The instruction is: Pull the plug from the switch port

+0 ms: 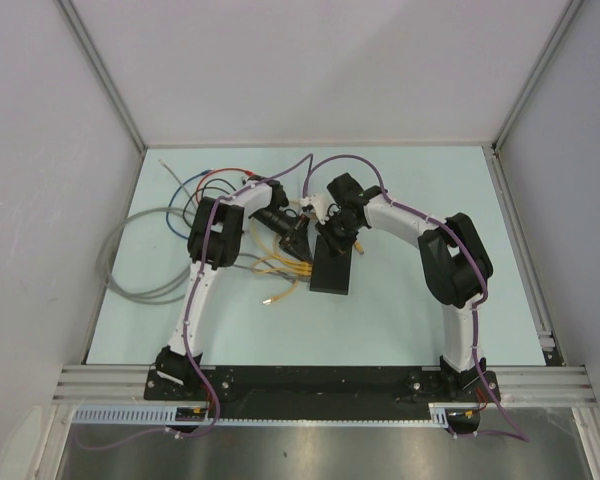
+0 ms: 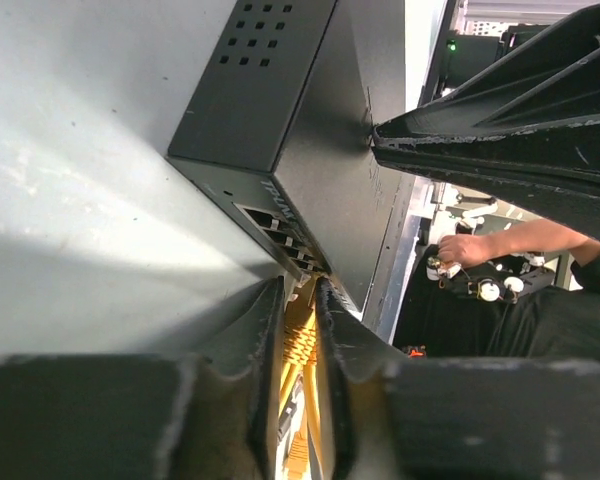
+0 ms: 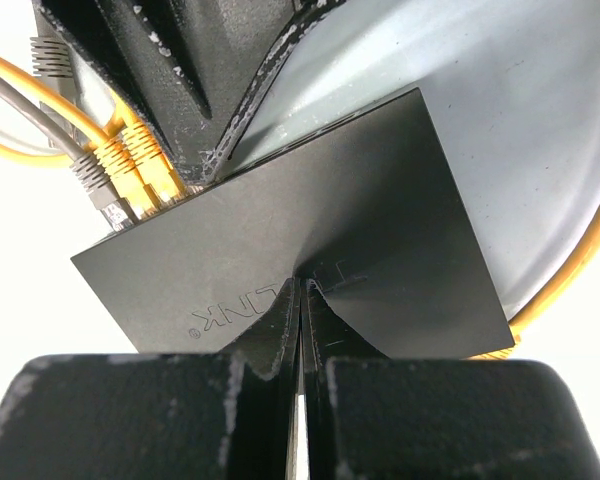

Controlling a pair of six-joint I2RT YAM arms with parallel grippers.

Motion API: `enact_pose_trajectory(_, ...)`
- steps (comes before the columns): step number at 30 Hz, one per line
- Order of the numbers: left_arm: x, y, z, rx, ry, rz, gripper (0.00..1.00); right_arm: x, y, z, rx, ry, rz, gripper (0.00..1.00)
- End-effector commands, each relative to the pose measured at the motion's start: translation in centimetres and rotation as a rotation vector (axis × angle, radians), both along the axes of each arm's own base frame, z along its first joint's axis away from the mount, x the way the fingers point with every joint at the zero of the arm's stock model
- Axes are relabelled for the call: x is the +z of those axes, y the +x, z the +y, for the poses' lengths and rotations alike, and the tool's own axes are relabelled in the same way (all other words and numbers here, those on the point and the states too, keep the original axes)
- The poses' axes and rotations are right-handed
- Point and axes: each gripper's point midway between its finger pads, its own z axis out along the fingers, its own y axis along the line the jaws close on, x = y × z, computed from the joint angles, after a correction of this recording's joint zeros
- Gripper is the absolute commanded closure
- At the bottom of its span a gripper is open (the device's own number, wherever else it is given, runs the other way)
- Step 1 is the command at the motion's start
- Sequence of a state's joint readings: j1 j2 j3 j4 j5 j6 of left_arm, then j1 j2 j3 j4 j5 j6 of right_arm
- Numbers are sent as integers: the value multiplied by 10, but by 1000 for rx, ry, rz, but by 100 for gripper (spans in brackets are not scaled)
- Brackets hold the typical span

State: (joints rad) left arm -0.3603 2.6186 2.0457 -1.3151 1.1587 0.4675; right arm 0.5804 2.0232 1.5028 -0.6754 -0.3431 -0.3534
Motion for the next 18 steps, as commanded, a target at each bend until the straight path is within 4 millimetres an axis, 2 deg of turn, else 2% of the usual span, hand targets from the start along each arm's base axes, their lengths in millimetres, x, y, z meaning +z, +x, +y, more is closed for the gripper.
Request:
enact_pose_trajectory(1, -22, -14, -13, -67, 26, -27, 88, -60, -37, -44, 8, -223, 145, 100)
enact_pose_trajectory(2, -22, -14, -14, -70, 29, -31, 91, -60, -36, -44, 8, -225, 143, 100)
enact_pose_trajectory(3, -21, -13, -14, -70, 30, -37, 98, -59, -36, -44, 7, -225, 142, 100)
enact_pose_trajectory(4, -20, -12, -14, -70, 33, -39, 100, -60, -36, -44, 8, -225, 143, 100)
enact_pose_trajectory(13, -12, 4, -4, -72, 49, -102, 100, -60, -36, -45, 8, -228, 141, 100)
enact_pose_trajectory(18, -14, -13, 2, -95, 32, -66, 100, -59, -36, -45, 10, -228, 140, 100)
